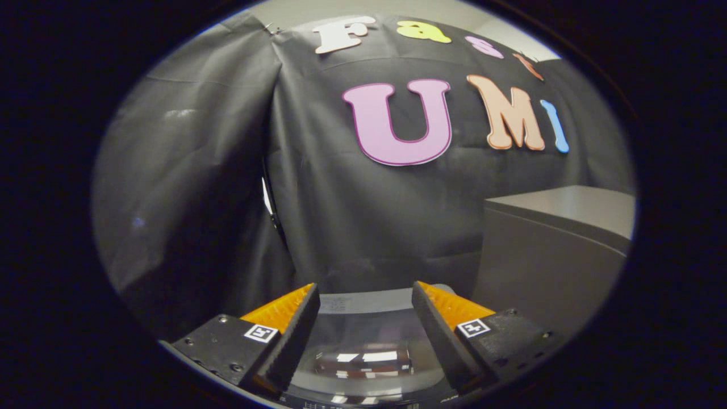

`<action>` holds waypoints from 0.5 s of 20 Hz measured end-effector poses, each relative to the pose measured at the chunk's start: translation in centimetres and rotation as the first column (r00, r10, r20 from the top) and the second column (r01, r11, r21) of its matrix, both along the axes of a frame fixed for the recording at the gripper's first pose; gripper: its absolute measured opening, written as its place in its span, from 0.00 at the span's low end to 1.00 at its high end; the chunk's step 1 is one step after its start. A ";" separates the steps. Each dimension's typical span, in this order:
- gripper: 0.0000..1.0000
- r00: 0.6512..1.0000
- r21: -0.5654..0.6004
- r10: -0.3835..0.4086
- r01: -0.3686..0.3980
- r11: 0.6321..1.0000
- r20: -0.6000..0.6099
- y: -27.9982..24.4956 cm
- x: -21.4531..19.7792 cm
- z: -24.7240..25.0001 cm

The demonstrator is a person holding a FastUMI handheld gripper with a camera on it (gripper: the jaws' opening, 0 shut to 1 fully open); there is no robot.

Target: Put the clothes into the washing machine and then close the washing machine lid.

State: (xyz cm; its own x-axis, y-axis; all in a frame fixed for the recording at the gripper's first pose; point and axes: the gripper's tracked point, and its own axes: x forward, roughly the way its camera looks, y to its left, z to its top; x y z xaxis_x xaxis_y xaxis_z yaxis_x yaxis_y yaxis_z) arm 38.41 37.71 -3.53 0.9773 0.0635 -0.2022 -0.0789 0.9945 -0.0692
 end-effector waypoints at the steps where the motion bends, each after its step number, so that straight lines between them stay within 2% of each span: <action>1: 0.98 1.000 -0.022 0.002 -0.002 1.000 0.011 -0.1 -0.2 0.2; 10: 0.97 0.998 -0.082 0.040 -0.037 0.996 0.038 0.0 -3.5 1.4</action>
